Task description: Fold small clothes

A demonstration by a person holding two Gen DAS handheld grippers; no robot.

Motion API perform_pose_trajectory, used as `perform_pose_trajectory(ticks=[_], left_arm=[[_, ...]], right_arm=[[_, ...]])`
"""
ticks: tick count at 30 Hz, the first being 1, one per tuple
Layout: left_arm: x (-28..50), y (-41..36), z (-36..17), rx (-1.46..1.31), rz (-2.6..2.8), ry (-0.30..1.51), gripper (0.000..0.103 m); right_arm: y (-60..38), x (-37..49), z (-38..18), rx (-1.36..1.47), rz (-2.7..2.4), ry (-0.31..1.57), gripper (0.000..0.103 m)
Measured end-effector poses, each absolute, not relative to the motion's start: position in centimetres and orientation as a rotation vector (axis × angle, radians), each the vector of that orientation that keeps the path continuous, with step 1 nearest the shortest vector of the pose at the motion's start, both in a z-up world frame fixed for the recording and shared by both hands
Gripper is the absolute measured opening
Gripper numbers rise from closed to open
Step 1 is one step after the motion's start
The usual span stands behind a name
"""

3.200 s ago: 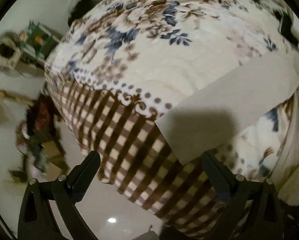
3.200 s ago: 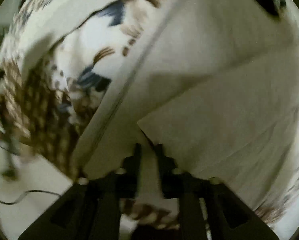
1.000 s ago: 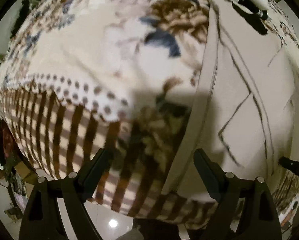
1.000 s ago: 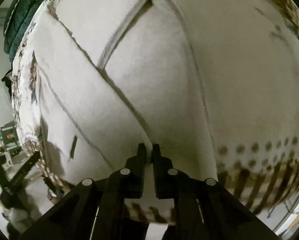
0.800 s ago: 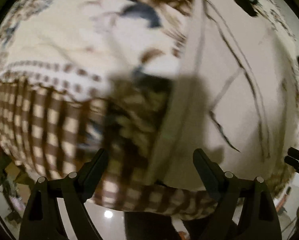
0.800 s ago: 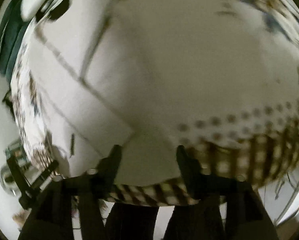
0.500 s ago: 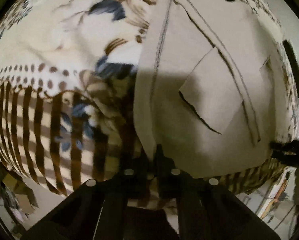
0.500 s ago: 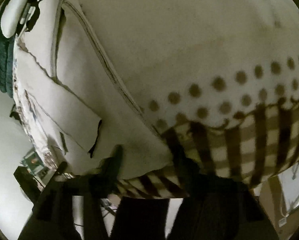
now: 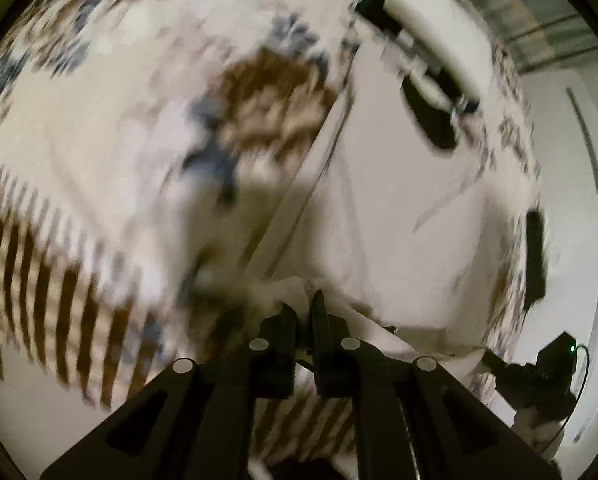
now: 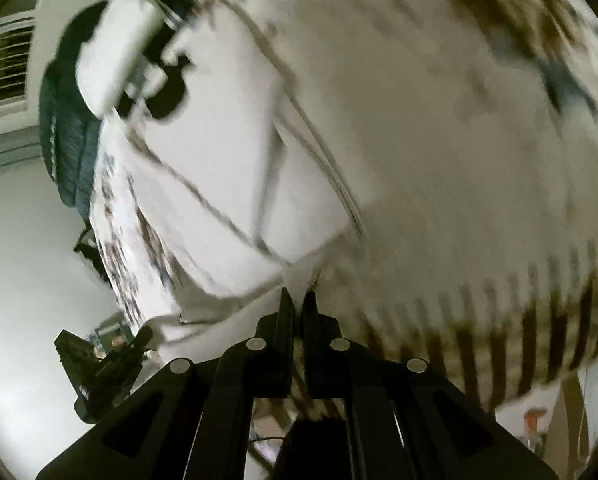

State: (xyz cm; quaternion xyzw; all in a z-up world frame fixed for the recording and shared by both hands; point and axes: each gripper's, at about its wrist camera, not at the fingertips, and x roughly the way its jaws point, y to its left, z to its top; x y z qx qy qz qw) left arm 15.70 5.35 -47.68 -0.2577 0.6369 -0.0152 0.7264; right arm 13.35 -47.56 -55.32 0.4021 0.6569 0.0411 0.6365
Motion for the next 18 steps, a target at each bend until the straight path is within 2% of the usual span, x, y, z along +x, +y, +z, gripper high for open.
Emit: perform_pose_trajectory(ticks=[3, 5, 7, 8, 9, 11, 12, 13, 18], left_arm=[[22.0, 4.0, -48.3, -0.538, -0.048, 1.34, 0.005], [25.3, 3.5, -49.4, -0.545, -0.064, 1.313, 0.008], [27.6, 4.3, -50.7, -0.621, -0.095, 1.316, 0.009], [28.3, 4.7, -51.3, -0.67, -0.104, 1.323, 0.009], [28.5, 5.7, -51.7, -0.724, -0.108, 1.317, 0.012], [28.3, 7.1, -51.3, -0.761, -0.1, 1.287, 0.023], [28.0, 7.8, -51.2, -0.769, -0.092, 1.275, 0.04], [27.6, 8.5, -51.1, -0.764, -0.078, 1.266, 0.052], [27.1, 8.0, -52.3, -0.627, -0.089, 1.319, 0.054]], right_arm=[[-48.0, 19.2, -54.5, 0.91, 0.076, 1.412, 0.003], [-48.1, 22.4, -54.8, 0.917, 0.07, 1.383, 0.004], [-48.7, 24.8, -55.3, 0.931, 0.05, 1.367, 0.007], [-48.7, 25.8, -55.5, 0.935, 0.044, 1.364, 0.018], [-48.6, 26.3, -55.5, 0.94, 0.045, 1.359, 0.034], [-49.0, 26.2, -55.0, 0.931, 0.04, 1.339, 0.054], [-49.1, 25.8, -55.0, 0.904, 0.033, 1.344, 0.056], [-49.0, 25.6, -55.0, 0.875, 0.03, 1.353, 0.056], [-48.3, 25.3, -56.9, 0.757, 0.017, 1.432, 0.056]])
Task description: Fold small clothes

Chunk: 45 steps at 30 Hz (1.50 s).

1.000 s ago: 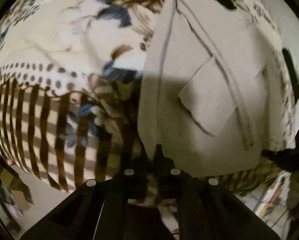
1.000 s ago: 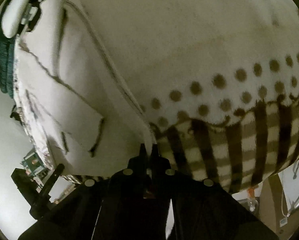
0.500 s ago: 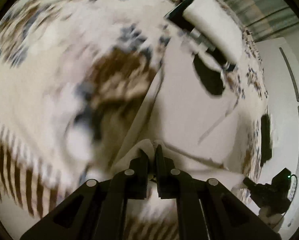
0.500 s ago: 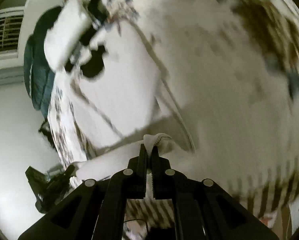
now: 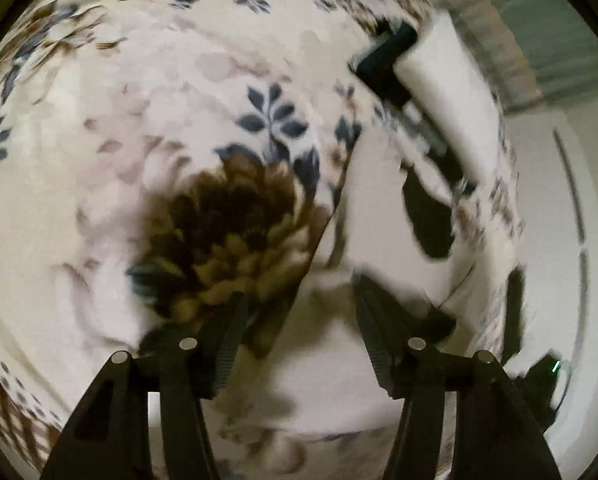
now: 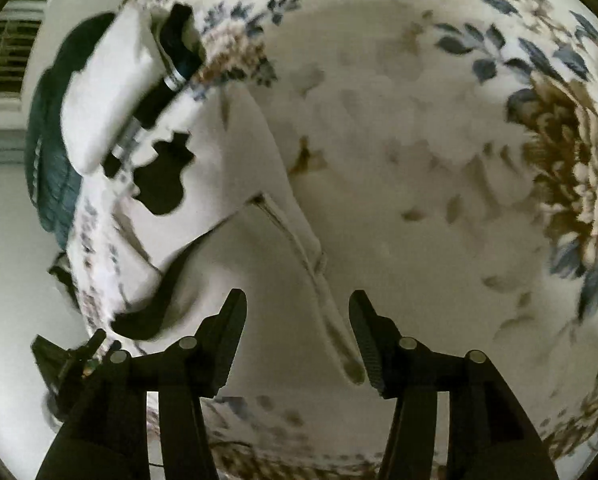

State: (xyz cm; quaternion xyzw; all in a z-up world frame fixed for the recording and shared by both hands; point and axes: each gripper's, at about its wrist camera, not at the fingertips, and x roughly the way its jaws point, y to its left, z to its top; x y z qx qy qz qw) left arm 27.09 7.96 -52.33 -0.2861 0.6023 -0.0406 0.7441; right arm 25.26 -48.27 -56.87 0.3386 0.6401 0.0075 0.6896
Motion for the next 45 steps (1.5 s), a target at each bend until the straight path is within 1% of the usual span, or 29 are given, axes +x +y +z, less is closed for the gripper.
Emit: perform_pose_trajectory(ticks=[3, 7, 8, 9, 10, 11, 12, 14, 18, 19, 20, 21, 22, 23, 24, 25, 29, 35, 37, 38, 39, 40, 41, 42, 45], left_arm=[[27.9, 5.9, -54.0, -0.526, -0.115, 1.374, 0.054], [29.9, 3.8, -55.8, -0.453, -0.123, 1.396, 0.054], [30.4, 3.4, -56.1, -0.434, -0.116, 1.395, 0.053], [30.9, 3.1, -56.3, -0.413, -0.108, 1.385, 0.052], [31.3, 3.0, -56.4, -0.397, -0.098, 1.368, 0.036], [31.6, 2.9, -56.3, -0.386, -0.104, 1.349, 0.02], [31.8, 2.9, -56.5, -0.368, -0.101, 1.354, 0.003], [32.3, 3.0, -57.3, -0.364, -0.109, 1.369, 0.003], [32.7, 3.0, -56.8, -0.34, -0.126, 1.4, 0.007], [33.0, 2.9, -56.5, -0.342, -0.137, 1.404, 0.008], [33.2, 2.9, -55.8, -0.339, -0.145, 1.402, 0.011], [33.7, 3.0, -54.8, -0.323, -0.14, 1.389, 0.022], [34.1, 3.0, -54.1, -0.322, -0.145, 1.375, 0.036], [34.7, 3.1, -53.3, -0.325, -0.154, 1.353, 0.044], [35.5, 3.1, -52.4, -0.324, -0.161, 1.328, 0.056], [36.4, 3.0, -51.7, -0.321, -0.169, 1.304, 0.058], [41.3, 1.5, -51.5, -0.232, -0.189, 1.28, 0.058], [48.2, -3.4, -55.8, 0.002, -0.279, 1.366, 0.058], [49.2, -5.0, -57.3, 0.071, -0.324, 1.395, 0.052], [49.3, -5.6, -57.6, 0.095, -0.348, 1.393, 0.042], [49.3, -6.1, -57.9, 0.112, -0.379, 1.392, 0.007], [49.2, -6.4, -58.1, 0.118, -0.396, 1.402, 0.002], [48.9, -6.5, -57.9, 0.121, -0.4, 1.393, 0.002], [48.6, -6.4, -57.5, 0.121, -0.4, 1.368, 0.002], [47.5, -5.4, -55.8, 0.063, -0.376, 1.321, 0.002]], right_arm=[[-47.1, 26.9, -58.3, 0.72, 0.0, 1.45, 0.056], [-45.8, 29.6, -59.5, 0.689, -0.02, 1.447, 0.056], [-45.6, 30.0, -59.7, 0.68, -0.029, 1.448, 0.054], [-45.4, 30.7, -59.8, 0.664, -0.047, 1.441, 0.039], [-45.4, 30.9, -59.8, 0.656, -0.058, 1.437, 0.027], [-45.3, 31.4, -60.1, 0.641, -0.081, 1.441, 0.01], [-45.3, 31.7, -60.2, 0.634, -0.095, 1.442, 0.008], [-45.2, 32.2, -60.6, 0.614, -0.119, 1.445, 0.005], [-44.7, 33.2, -61.2, 0.598, -0.113, 1.501, 0.005], [-44.5, 33.5, -60.9, 0.587, -0.116, 1.513, 0.007], [-44.4, 33.9, -60.4, 0.579, -0.116, 1.519, 0.015], [-44.2, 34.4, -59.7, 0.57, -0.11, 1.517, 0.036], [-44.1, 34.6, -59.1, 0.562, -0.105, 1.509, 0.049], [-43.9, 35.3, -58.2, 0.552, -0.103, 1.487, 0.066], [-43.7, 35.8, -57.5, 0.545, -0.098, 1.468, 0.067], [-43.3, 36.9, -56.9, 0.533, -0.086, 1.456, 0.067], [-42.2, 42.0, -56.6, 0.481, -0.081, 1.44, 0.067], [-42.2, 49.5, -60.2, 0.433, -0.086, 1.491, 0.067], [-41.9, 51.1, -61.4, 0.42, -0.07, 1.521, 0.067], [-41.6, 51.7, -62.0, 0.425, -0.049, 1.541, 0.066], [-41.4, 52.2, -62.3, 0.419, -0.04, 1.556, 0.054], [-41.0, 52.4, -62.4, 0.402, -0.04, 1.557, 0.042], [-40.7, 52.6, -62.2, 0.371, -0.046, 1.553, 0.016], [-40.4, 52.7, -62.0, 0.358, -0.046, 1.549, 0.013], [-39.7, 52.6, -60.4, 0.339, -0.035, 1.498, 0.009]])
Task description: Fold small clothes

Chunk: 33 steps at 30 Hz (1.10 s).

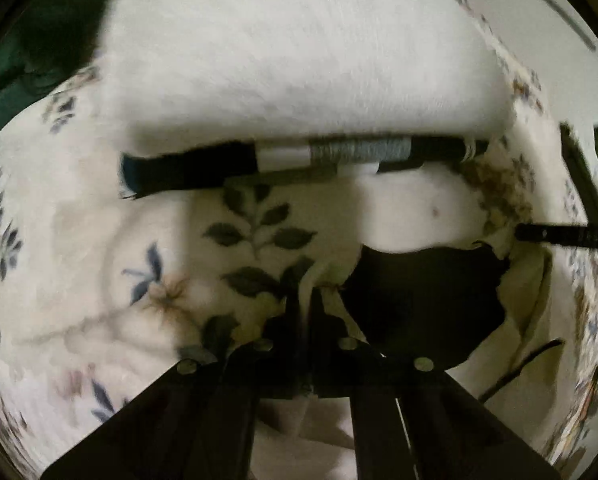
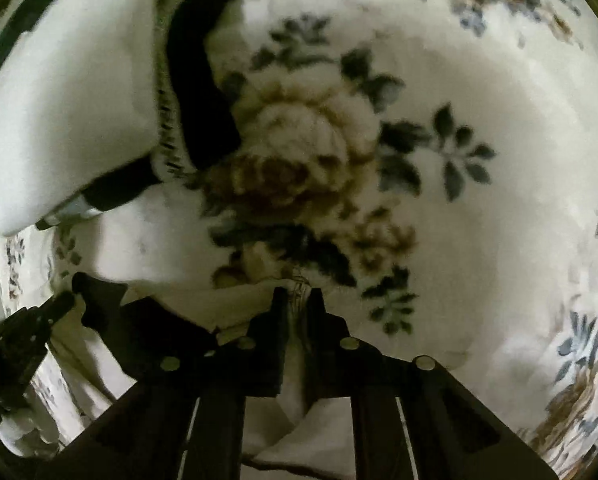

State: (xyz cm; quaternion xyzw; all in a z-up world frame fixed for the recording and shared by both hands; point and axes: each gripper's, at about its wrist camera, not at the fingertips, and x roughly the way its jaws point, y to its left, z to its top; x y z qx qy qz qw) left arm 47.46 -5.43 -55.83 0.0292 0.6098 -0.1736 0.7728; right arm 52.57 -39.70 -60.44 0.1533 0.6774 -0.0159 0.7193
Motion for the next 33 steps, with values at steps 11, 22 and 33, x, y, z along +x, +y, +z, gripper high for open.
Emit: perform_pose_trajectory(ticks=[11, 22, 33], left_arm=[[37.8, -2.5, -48.3, -0.091, -0.282, 1.194, 0.002], [24.3, 0.9, -51.5, -0.345, -0.225, 1.356, 0.005], [20.6, 6.3, -52.7, -0.759, -0.108, 1.364, 0.053]], right_arm=[[-38.1, 45.1, -51.4, 0.312, 0.028, 1.327, 0.008], [-40.7, 26.7, -53.5, 0.358, 0.072, 1.426, 0.008], [-45.9, 20.5, -56.5, 0.656, -0.008, 1.517, 0.043]])
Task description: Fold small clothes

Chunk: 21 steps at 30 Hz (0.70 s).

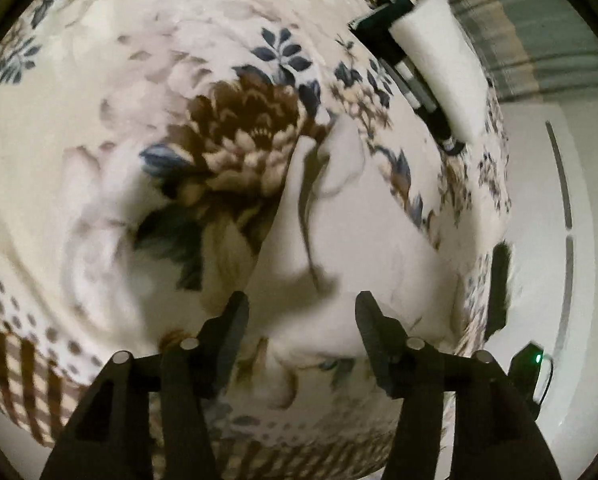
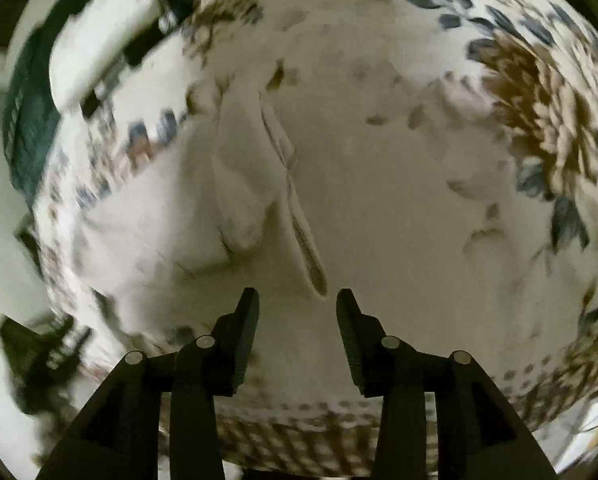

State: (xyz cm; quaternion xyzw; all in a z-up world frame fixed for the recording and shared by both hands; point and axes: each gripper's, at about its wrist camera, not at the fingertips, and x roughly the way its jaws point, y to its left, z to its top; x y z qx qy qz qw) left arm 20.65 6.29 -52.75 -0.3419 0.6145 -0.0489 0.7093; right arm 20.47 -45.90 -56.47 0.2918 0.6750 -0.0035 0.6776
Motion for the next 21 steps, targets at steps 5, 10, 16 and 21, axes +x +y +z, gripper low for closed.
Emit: perform_pose_trajectory(ticks=[5, 10, 16, 21], left_arm=[[25.3, 5.2, -55.4, -0.816, -0.121, 1.358, 0.052], [26.8, 4.1, -55.3, -0.775, -0.095, 1.31, 0.002], [23.7, 5.0, -51.2, -0.822, -0.082, 1.25, 0.002], [21.1, 5.4, -51.7, -0.834, -0.051, 1.292, 0.002]], right_arm=[[-47.0, 22.1, -58.0, 0.929, 0.003, 1.458, 0.052], [-46.7, 22.8, -59.8, 1.021, -0.067, 1.444, 0.016], [-46.5, 24.1, -56.8, 0.935, -0.063, 1.388, 0.008], [-46.7, 23.2, -56.1, 0.871, -0.053, 1.446, 0.008]])
